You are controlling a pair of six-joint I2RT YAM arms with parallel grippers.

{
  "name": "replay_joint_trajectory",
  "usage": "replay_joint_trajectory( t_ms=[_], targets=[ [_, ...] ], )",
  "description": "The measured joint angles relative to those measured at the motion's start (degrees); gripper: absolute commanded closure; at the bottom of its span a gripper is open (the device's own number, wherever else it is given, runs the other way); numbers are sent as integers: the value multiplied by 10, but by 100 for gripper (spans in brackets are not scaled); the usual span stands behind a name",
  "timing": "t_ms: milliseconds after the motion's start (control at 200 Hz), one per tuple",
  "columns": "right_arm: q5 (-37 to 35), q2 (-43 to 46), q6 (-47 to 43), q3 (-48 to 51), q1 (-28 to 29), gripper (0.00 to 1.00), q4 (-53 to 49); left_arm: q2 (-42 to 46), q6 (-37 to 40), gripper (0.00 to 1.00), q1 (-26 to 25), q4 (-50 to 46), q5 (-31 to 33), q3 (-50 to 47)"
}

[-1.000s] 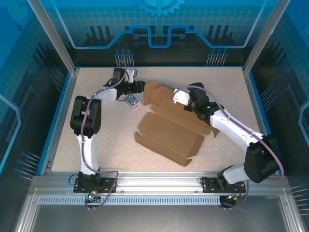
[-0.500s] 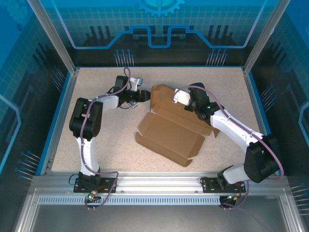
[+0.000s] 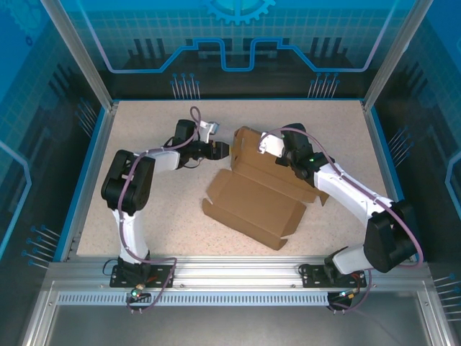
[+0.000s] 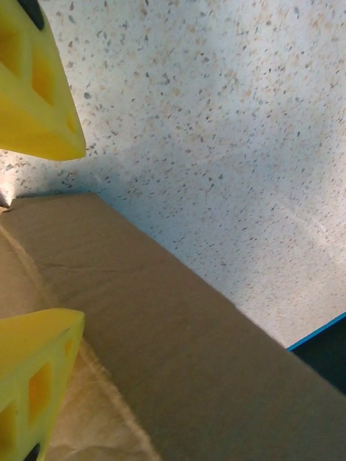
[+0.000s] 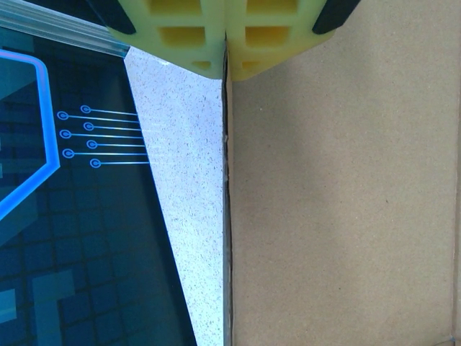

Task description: Fold the paper box

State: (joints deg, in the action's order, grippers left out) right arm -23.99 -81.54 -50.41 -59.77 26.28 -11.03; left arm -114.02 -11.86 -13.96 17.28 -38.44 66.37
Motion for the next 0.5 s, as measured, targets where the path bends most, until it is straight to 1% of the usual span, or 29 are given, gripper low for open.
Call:
replay_joint_trajectory(
  t_ms=[220, 500],
  targets=[
    [0, -2, 0, 0, 0, 100, 0, 16, 19, 41, -15, 12, 2, -21],
    [0, -2, 0, 0, 0, 100, -1, 17, 38, 41, -25, 12, 2, -20]
  ],
)
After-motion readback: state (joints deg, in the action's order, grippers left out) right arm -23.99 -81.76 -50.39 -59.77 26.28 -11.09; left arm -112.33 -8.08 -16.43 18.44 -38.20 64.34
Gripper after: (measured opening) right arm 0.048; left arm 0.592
